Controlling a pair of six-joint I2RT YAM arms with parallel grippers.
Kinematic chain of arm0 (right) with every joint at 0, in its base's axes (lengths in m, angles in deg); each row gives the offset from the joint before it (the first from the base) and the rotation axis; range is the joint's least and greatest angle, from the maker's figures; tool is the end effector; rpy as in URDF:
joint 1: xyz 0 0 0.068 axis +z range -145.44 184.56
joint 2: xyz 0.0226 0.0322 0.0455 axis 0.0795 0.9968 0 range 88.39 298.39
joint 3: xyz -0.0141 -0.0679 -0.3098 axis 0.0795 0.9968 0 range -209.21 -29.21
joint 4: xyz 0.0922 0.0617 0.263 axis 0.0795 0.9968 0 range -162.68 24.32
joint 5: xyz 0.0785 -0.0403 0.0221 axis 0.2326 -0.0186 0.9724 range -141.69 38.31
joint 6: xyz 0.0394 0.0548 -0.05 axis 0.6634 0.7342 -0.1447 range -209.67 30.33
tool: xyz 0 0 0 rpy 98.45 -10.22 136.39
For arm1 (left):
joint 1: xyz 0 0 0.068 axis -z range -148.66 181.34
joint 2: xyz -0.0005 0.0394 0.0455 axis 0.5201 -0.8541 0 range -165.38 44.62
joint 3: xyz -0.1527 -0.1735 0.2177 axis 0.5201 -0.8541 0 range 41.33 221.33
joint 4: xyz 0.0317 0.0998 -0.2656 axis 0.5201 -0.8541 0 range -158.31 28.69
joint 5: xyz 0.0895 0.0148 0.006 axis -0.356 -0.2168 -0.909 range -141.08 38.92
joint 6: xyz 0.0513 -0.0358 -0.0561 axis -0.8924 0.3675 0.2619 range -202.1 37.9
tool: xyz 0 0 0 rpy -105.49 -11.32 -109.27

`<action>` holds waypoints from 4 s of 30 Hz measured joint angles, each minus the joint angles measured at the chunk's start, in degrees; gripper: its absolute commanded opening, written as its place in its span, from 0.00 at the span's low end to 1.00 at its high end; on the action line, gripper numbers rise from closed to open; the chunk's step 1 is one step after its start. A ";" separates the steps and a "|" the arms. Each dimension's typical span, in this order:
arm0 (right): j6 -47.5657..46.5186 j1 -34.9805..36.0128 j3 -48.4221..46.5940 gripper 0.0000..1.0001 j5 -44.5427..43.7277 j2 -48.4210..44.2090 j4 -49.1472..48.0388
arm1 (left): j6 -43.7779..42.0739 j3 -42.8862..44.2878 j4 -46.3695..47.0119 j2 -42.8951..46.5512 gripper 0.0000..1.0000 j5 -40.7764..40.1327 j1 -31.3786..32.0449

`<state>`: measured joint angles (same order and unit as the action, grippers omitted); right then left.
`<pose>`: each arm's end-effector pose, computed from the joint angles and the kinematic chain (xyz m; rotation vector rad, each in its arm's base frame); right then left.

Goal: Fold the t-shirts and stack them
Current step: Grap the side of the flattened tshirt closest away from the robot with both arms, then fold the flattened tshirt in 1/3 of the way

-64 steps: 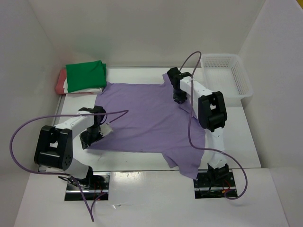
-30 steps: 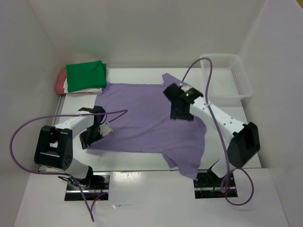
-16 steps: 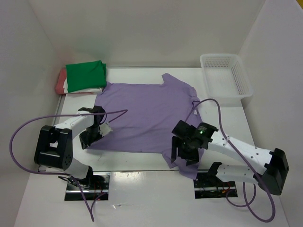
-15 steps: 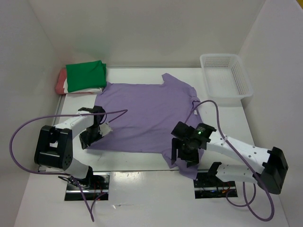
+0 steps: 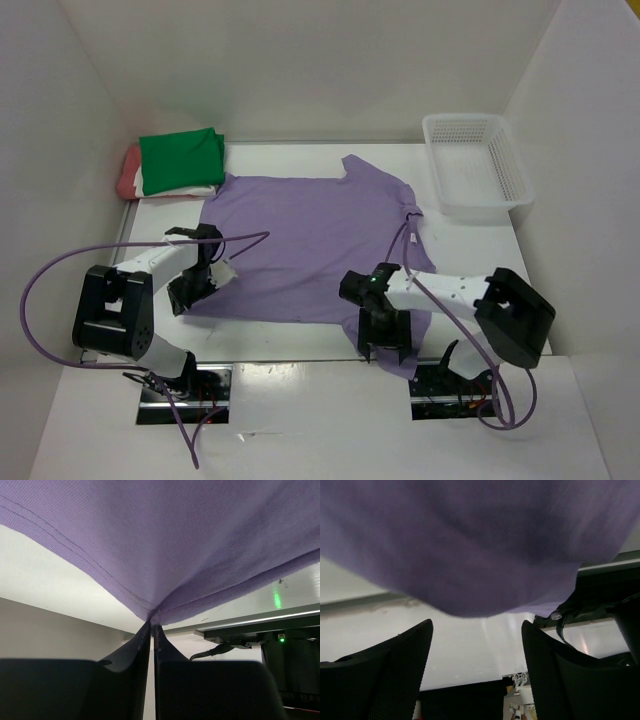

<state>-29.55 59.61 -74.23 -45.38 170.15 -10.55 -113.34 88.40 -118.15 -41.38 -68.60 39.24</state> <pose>0.1111 0.1730 0.1611 -0.1437 -2.9607 0.1064 0.2330 -0.0099 0.1560 -1.0108 -2.7750 -0.4156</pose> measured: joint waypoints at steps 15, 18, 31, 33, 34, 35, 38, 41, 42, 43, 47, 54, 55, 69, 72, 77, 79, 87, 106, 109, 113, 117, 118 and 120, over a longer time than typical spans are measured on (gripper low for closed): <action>-0.02 0.37 -4.55 0.00 -7.45 8.04 -0.04 | 0.00 0.00 0.00 0.11 0.11 0.00 0.00; -0.02 0.39 -5.33 0.00 -8.17 8.07 0.96 | 0.00 0.00 0.00 0.48 0.08 -0.04 0.00; -15.21 -14.60 -30.51 0.00 -25.73 16.06 7.39 | -1.77 18.95 0.83 1.51 0.00 0.22 -0.59; -18.36 -17.57 -34.23 0.00 -27.93 18.97 7.08 | -1.81 19.30 0.92 -0.57 0.00 0.24 -0.59; -19.96 -19.17 -36.52 0.00 -29.11 20.37 6.80 | -1.84 19.82 0.90 -1.88 0.00 0.28 -0.61; -21.33 -20.33 -38.23 0.00 -30.01 21.42 6.25 | -1.84 20.52 0.96 -3.28 0.00 0.28 -0.59; -25.53 -23.56 -42.51 0.00 -32.11 24.04 4.79 | -1.84 23.98 1.70 -7.30 0.00 0.37 -0.61; -29.49 -25.42 -44.76 0.00 -33.81 26.23 3.02 | -1.84 26.69 3.37 -9.90 0.00 0.44 -0.63; -30.49 -25.66 -45.42 0.00 -34.34 27.06 2.78 | -1.86 27.32 3.76 -10.62 0.00 0.39 -0.63; -31.32 -25.73 -45.86 0.00 -34.67 27.76 2.38 | -1.86 27.65 4.37 -11.32 0.00 0.37 -0.63; -34.25 -26.75 -48.22 0.00 -35.08 31.47 1.01 | -1.81 27.85 5.99 -14.12 0.00 -0.22 -0.63; -37.11 -28.39 -52.96 0.00 -35.93 36.83 -0.50 | -1.77 27.85 8.07 -16.98 0.00 -0.81 -0.63; -37.35 -28.46 -53.42 0.00 -36.13 37.51 -0.74 | -1.75 27.85 8.37 -17.27 0.00 -0.92 -0.63; -38.88 -28.68 -61.11 0.00 -38.51 40.57 -1.29 | -1.68 28.59 10.91 -21.51 0.01 -2.25 -0.63; -39.50 -28.68 -63.69 0.00 -38.60 41.20 -1.31 | -1.60 28.74 11.10 -22.58 0.01 -2.36 -0.63; -40.50 -28.76 -65.37 0.11 -38.21 44.83 -1.46 | -1.55 29.20 11.69 -24.17 0.05 -2.86 -0.70; -40.68 -29.00 -65.37 0.22 -37.70 46.47 -1.51 | -1.55 29.22 12.07 -24.52 0.05 -3.15 -0.83; -40.19 -33.18 -65.92 0.50 -37.03 48.78 -1.25 | -0.17 33.77 12.74 -25.55 0.16 -3.21 -2.62; -32.06 -47.78 -25.27 0.61 -18.47 11.74 -7.54 | -6.45 16.26 11.56 -6.95 0.53 1.40 1.84; -30.53 -57.27 -16.26 0.62 -10.32 12.41 -12.31 | -6.71 12.41 11.37 -8.11 0.62 2.62 3.72; -29.40 -61.20 -13.20 0.67 -4.79 12.48 -15.45 | -6.64 11.65 12.87 -8.63 0.66 3.69 3.72; -28.85 -60.57 -13.25 0.67 -1.05 13.03 -20.33 | -6.64 11.67 16.74 -9.94 0.66 3.89 3.93; -28.79 -60.57 -13.27 0.67 -0.50 13.51 -21.09 | -6.64 11.65 17.77 -10.88 0.64 3.87 3.96; -28.57 -60.78 -13.25 0.67 0.31 14.69 -22.10 | -6.51 11.61 19.28 -12.92 0.53 3.82 4.00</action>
<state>-58.12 -1.18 -87.47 -45.07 184.84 -32.65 -119.86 100.00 -98.87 -54.30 -64.77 43.24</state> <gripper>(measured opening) 0.664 0.611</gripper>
